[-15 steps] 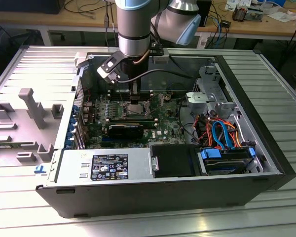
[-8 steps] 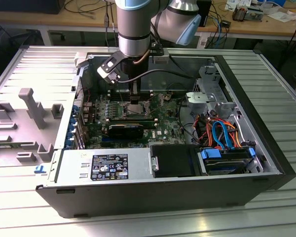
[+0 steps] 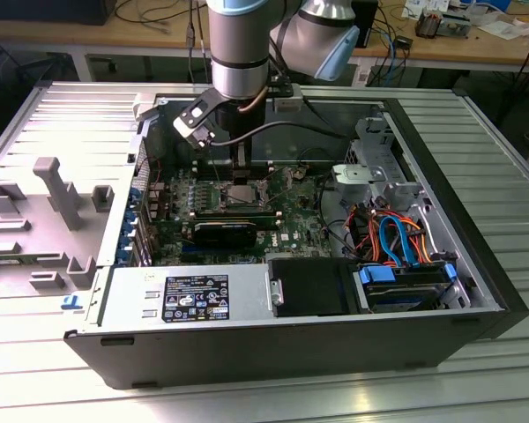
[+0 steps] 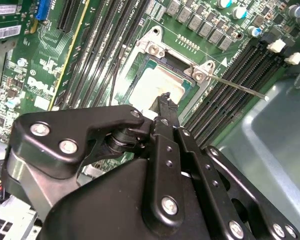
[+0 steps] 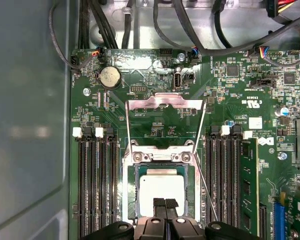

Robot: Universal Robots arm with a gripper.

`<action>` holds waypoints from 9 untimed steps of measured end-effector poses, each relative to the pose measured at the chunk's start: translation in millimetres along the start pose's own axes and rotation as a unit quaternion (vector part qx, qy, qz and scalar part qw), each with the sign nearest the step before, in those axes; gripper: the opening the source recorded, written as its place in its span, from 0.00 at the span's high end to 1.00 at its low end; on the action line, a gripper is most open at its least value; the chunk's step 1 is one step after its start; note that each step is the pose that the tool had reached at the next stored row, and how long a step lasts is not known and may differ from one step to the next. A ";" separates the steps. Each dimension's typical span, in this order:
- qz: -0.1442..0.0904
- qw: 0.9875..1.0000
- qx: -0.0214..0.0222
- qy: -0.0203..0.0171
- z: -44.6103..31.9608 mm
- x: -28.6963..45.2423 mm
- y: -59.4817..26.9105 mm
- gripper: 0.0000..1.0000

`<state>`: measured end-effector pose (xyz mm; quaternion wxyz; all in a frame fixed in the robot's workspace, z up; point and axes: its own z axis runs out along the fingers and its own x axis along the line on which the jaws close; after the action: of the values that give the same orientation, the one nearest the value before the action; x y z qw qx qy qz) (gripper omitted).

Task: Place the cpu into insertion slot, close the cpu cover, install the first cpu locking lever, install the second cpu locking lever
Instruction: 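Close the cpu cover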

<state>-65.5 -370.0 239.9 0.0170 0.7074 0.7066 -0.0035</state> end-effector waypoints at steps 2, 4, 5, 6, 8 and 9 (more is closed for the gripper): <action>0.000 1.000 0.000 0.000 -2.4 0.0 0.3 0.89; 0.000 1.000 0.000 0.000 -2.5 -0.1 0.3 0.89; 0.000 1.000 0.000 0.000 -2.5 -0.1 0.3 0.89; 0.000 1.000 0.000 0.000 -2.5 -0.1 0.4 0.89; 0.000 1.000 0.000 0.000 -2.5 -0.1 2.2 0.89; 0.000 1.000 0.000 0.000 -2.3 0.0 5.4 0.89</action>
<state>-60.1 -369.9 242.4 0.0167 0.7074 0.7066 -0.0034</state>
